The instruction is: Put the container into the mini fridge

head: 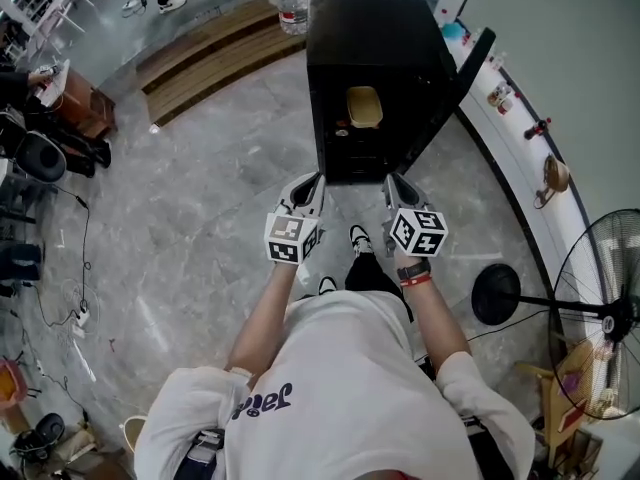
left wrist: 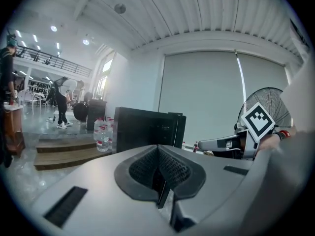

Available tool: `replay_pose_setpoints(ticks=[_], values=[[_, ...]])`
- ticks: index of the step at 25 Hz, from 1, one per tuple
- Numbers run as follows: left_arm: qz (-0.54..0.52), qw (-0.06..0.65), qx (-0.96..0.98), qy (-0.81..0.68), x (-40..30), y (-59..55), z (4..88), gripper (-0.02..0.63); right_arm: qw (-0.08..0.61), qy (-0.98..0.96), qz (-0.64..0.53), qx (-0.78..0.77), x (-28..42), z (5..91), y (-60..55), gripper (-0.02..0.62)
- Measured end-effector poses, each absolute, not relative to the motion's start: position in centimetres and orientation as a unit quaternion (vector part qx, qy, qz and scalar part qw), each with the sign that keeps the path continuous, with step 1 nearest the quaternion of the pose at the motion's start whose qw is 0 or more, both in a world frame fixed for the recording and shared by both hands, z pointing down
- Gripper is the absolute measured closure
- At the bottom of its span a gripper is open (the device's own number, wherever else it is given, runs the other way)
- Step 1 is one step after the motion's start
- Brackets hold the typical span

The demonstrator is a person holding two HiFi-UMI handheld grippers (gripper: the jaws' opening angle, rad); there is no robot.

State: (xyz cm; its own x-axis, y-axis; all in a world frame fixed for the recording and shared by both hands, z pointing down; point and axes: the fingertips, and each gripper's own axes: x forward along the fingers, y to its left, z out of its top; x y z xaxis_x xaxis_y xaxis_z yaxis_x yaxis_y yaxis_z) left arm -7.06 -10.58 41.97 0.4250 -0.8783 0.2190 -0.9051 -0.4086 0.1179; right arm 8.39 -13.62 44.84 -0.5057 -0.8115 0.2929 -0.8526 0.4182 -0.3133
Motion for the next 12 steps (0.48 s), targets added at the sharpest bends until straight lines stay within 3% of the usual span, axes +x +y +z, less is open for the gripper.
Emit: replay_pose_setpoints(ticks=[12], values=[[0.05, 0.079, 0.842, -0.531, -6.2, -8.4, 40.6, 0.585, 0.046, -0.827, 0.175, 0.532, 10.7, 43.0, -11.1, 0.58]])
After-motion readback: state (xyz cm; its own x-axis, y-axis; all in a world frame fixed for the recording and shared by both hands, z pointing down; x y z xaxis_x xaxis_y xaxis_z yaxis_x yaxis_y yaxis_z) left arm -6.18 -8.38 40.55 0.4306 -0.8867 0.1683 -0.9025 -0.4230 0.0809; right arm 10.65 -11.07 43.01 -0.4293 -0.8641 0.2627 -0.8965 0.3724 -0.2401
